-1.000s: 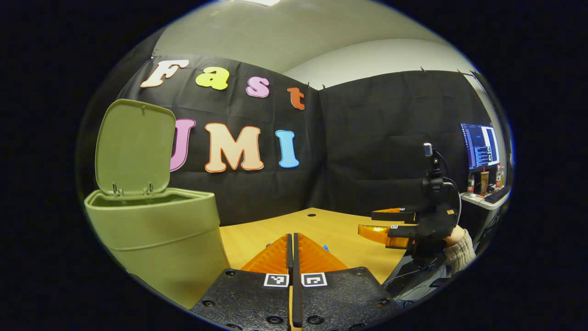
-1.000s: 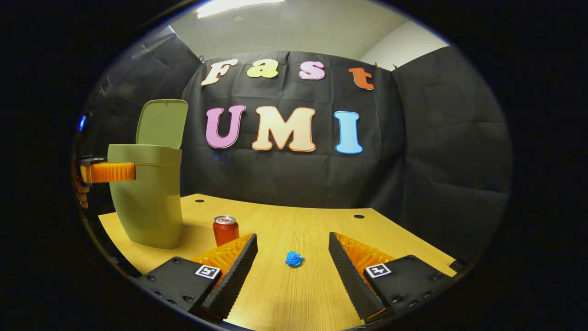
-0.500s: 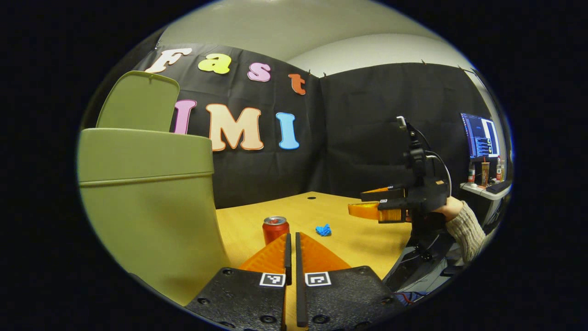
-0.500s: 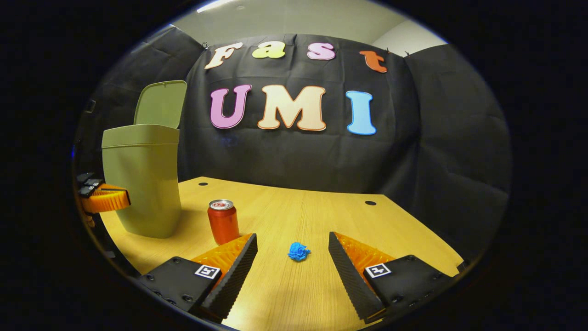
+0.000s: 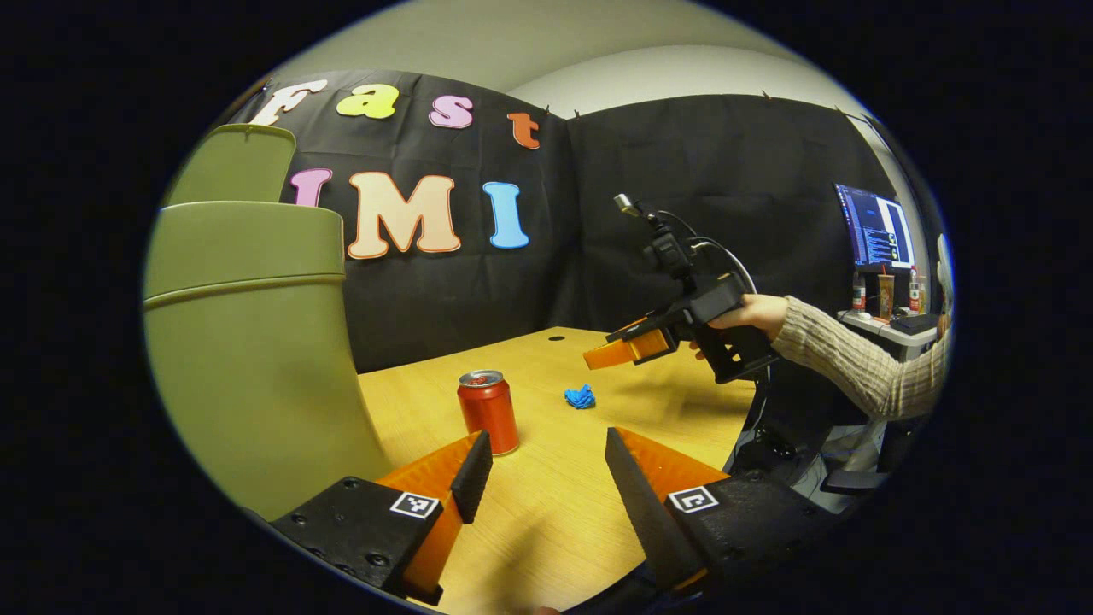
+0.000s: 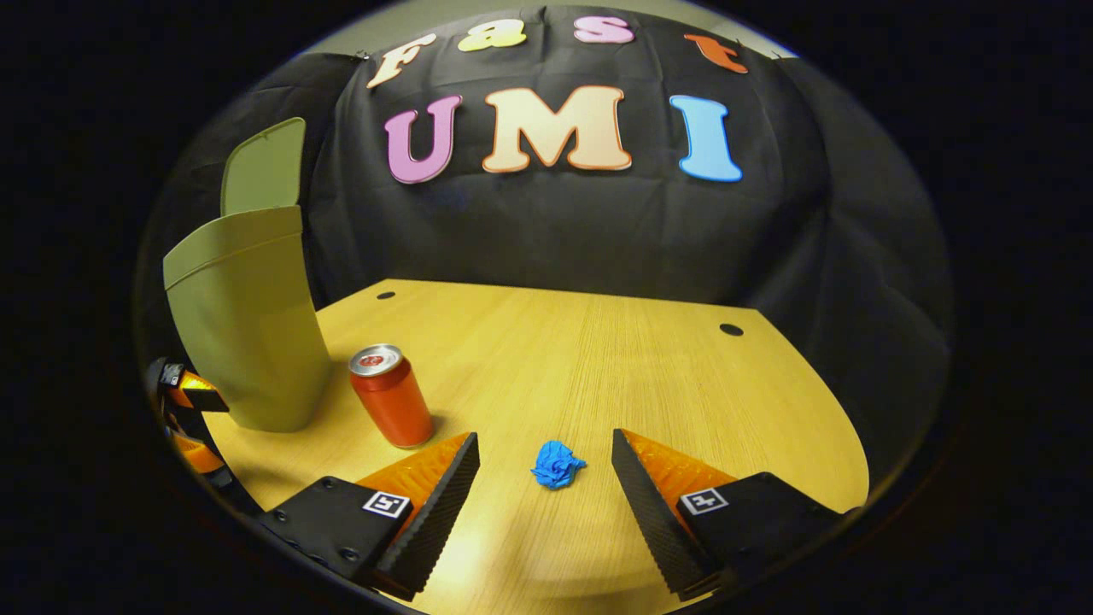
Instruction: Press the lid of the desktop garbage bin to open it, pick up the crumpled paper on the desktop and throw it into the bin, then pick up the pop can on the desktop and drop it into the bin, and finally close the garbage bin lid.
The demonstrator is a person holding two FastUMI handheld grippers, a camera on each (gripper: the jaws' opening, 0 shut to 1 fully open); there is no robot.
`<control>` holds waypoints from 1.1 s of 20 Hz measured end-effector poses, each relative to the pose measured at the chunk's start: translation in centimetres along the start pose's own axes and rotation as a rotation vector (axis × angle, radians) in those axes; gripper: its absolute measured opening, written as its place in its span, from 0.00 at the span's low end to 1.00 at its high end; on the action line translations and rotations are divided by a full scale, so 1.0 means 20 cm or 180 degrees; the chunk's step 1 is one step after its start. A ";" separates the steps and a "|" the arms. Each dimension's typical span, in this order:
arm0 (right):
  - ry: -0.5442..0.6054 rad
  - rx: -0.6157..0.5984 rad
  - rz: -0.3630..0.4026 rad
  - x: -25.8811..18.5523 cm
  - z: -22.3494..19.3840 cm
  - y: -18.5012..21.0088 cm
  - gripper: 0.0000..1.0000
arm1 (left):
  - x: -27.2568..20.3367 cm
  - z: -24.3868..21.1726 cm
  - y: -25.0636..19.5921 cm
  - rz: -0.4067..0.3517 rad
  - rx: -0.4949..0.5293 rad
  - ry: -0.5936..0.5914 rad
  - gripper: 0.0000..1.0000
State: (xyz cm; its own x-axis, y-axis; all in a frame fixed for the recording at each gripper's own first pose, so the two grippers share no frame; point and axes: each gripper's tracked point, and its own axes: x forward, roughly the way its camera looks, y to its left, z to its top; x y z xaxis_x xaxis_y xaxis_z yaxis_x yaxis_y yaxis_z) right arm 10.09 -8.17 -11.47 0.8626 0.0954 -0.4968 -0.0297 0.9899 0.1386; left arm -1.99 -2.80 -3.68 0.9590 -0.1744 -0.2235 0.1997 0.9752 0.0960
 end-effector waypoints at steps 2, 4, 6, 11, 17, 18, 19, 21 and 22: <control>0.0223 -0.0061 -0.0045 0.09 -0.05 -0.04 0.99 | 0.00 -0.01 0.02 0.0041 0.0018 0.0028 0.90; 0.0424 -0.0113 -0.0035 0.17 -0.10 -0.04 0.99 | 0.00 -0.02 0.03 0.0061 0.0010 0.0040 0.94; 0.0623 -0.0181 -0.0011 0.22 -0.16 -0.02 0.99 | 0.00 -0.03 0.04 0.0071 -0.0008 0.0064 0.94; 0.0885 -0.0297 -0.0038 0.31 -0.27 -0.02 0.99 | 0.01 -0.05 0.06 0.0098 -0.0012 0.0108 0.94; 0.0993 -0.0267 -0.0029 0.33 -0.32 -0.02 0.85 | 0.01 -0.05 0.08 0.0136 -0.0003 0.0096 0.94; 0.1020 -0.0266 -0.0008 0.34 -0.33 -0.01 0.80 | 0.00 -0.05 0.08 0.0134 -0.0003 0.0095 0.94; 0.1057 -0.0261 0.0025 0.33 -0.35 0.01 0.65 | 0.00 -0.04 0.08 0.0133 -0.0001 0.0095 0.94; 0.1051 -0.0273 0.0044 0.33 -0.34 0.02 0.43 | 0.00 -0.05 0.08 0.0133 0.0004 0.0101 0.94; 0.1014 -0.0289 0.0040 0.33 -0.33 0.03 0.40 | 0.00 -0.05 0.08 0.0132 0.0007 0.0100 0.94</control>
State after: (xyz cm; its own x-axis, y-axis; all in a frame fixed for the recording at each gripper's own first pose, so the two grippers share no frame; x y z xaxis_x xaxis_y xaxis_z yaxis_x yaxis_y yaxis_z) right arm 12.37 -6.28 -20.30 0.6611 0.1214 -0.7405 -0.0966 0.9924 0.0765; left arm -1.85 -1.17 -4.49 0.9596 -0.1295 -0.2497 0.1605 0.9811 0.1080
